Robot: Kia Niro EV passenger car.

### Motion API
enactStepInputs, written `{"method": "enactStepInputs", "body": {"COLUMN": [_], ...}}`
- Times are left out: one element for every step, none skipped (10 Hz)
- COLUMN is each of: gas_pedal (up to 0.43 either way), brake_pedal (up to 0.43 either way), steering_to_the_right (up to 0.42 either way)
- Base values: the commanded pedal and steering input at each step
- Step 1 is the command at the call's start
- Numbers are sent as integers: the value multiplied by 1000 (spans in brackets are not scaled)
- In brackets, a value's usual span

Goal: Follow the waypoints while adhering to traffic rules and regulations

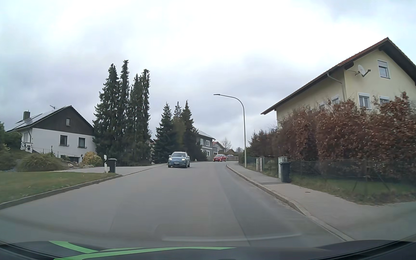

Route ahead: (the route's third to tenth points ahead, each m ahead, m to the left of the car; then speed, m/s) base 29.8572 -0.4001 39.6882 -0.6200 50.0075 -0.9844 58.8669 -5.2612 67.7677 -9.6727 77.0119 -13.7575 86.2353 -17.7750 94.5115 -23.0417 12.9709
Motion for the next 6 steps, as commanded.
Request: {"method": "enactStepInputs", "body": {"gas_pedal": [228,228,228,228,228,228], "brake_pedal": [0,0,0,0,0,0], "steering_to_the_right": [3,3,3,3,3,3]}}
